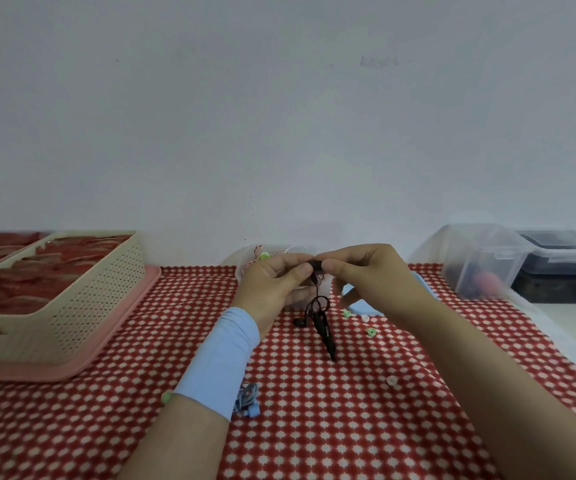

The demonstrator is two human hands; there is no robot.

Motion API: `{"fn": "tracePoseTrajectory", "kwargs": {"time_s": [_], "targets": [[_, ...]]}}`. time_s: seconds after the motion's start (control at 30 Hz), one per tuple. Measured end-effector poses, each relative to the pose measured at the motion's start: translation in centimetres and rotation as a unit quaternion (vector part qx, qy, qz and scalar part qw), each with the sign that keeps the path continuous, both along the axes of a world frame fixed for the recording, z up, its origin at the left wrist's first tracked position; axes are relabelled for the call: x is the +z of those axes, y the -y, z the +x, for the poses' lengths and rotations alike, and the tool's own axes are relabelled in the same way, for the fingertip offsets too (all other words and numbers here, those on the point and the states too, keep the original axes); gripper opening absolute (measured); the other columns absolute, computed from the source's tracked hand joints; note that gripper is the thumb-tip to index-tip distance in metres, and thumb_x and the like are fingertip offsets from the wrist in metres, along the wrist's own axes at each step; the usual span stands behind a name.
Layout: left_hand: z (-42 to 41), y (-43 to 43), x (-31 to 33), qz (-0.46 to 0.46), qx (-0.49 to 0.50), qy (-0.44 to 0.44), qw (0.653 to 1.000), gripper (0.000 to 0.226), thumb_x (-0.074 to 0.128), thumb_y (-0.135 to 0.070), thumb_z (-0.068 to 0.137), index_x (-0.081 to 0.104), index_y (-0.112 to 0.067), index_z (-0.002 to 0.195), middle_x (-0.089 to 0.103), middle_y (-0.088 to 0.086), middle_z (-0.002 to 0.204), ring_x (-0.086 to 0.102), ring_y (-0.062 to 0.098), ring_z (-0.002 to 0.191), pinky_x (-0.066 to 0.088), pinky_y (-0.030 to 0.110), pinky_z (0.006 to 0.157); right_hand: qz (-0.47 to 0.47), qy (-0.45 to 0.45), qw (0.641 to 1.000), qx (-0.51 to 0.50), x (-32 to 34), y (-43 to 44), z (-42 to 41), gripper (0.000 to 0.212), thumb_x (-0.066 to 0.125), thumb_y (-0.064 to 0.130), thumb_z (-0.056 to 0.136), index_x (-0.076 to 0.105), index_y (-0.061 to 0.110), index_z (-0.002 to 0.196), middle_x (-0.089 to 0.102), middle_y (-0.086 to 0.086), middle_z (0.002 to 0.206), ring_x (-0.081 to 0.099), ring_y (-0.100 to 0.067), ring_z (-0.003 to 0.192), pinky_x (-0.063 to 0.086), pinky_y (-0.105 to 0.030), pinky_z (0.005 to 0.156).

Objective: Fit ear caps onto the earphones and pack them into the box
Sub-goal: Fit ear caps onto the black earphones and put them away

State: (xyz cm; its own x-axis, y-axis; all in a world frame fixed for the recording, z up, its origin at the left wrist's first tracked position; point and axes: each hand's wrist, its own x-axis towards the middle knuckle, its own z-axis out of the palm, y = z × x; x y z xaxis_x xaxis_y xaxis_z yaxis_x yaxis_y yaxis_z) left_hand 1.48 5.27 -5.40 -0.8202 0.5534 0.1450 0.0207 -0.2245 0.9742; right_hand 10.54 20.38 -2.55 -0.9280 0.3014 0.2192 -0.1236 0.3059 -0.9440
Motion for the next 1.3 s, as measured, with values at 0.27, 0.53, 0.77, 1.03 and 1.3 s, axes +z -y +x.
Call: {"fn": "tracePoseTrajectory", "kwargs": {"time_s": [0.27, 0.53, 0.77, 1.03, 1.3], "targets": [[0.3, 0.1, 0.1, 0.003, -0.066, 0.004, 0.998, 0.018, 0.058, -0.003, 0.093, 0.071, -0.007, 0.106, 0.075, 0.004, 0.093, 0.072, 0.014, 0.085, 0.057, 0.024, 0.068, -0.099, 0.075, 0.99, 0.066, 0.3, -1.2, 0.5, 0.014, 0.075, 0.01, 0.087, 0.082, 0.009, 0.099, 0.077, -0.009, 0.092, 0.059, -0.017, 0.07, 0.057, -0.037, 0.068], [0.6, -0.3, -0.3, 0.0, -0.105, -0.002, 0.995, 0.017, 0.058, -0.003, 0.09, 0.071, -0.008, 0.101, 0.076, 0.003, 0.088, 0.072, 0.015, 0.083, 0.06, 0.026, 0.07, -0.119, 0.124, 0.978, 0.12, 0.6, -1.7, 0.7, 0.008, 0.077, 0.018, 0.07, 0.083, 0.019, 0.075, 0.068, -0.001, 0.063, 0.063, -0.011, 0.063, 0.058, -0.028, 0.06], [0.5, -0.1, -0.2, 0.011, -0.112, 0.012, 0.994, 0.03, 0.063, -0.016, 0.079, 0.07, -0.005, 0.106, 0.075, 0.006, 0.091, 0.071, 0.016, 0.084, 0.058, 0.023, 0.066, -0.146, 0.104, 0.978, 0.11, -0.1, -1.5, 0.4, 0.012, 0.078, 0.019, 0.071, 0.083, 0.015, 0.081, 0.068, -0.007, 0.072, 0.061, -0.013, 0.063, 0.059, -0.031, 0.059], [0.3, -0.2, 0.5, 0.004, 0.0, -0.054, 0.999, 0.016, 0.067, 0.001, 0.087, 0.075, -0.012, 0.094, 0.076, 0.008, 0.096, 0.073, 0.024, 0.095, 0.061, 0.038, 0.081, -0.076, 0.06, 0.993, 0.061, 0.7, -1.3, 0.7, 0.014, 0.07, 0.011, 0.094, 0.081, 0.008, 0.103, 0.077, -0.014, 0.1, 0.064, -0.022, 0.066, 0.064, -0.042, 0.069], [0.6, -0.1, 1.1, -0.024, 0.041, -0.134, 0.99, 0.021, 0.071, 0.008, 0.081, 0.076, -0.008, 0.093, 0.077, -0.002, 0.087, 0.074, 0.018, 0.087, 0.061, 0.034, 0.076, -0.141, 0.087, 0.984, 0.064, 0.5, -1.6, 0.4, 0.015, 0.07, 0.015, 0.094, 0.08, 0.006, 0.103, 0.077, -0.011, 0.098, 0.065, -0.02, 0.07, 0.058, -0.033, 0.062]]}}
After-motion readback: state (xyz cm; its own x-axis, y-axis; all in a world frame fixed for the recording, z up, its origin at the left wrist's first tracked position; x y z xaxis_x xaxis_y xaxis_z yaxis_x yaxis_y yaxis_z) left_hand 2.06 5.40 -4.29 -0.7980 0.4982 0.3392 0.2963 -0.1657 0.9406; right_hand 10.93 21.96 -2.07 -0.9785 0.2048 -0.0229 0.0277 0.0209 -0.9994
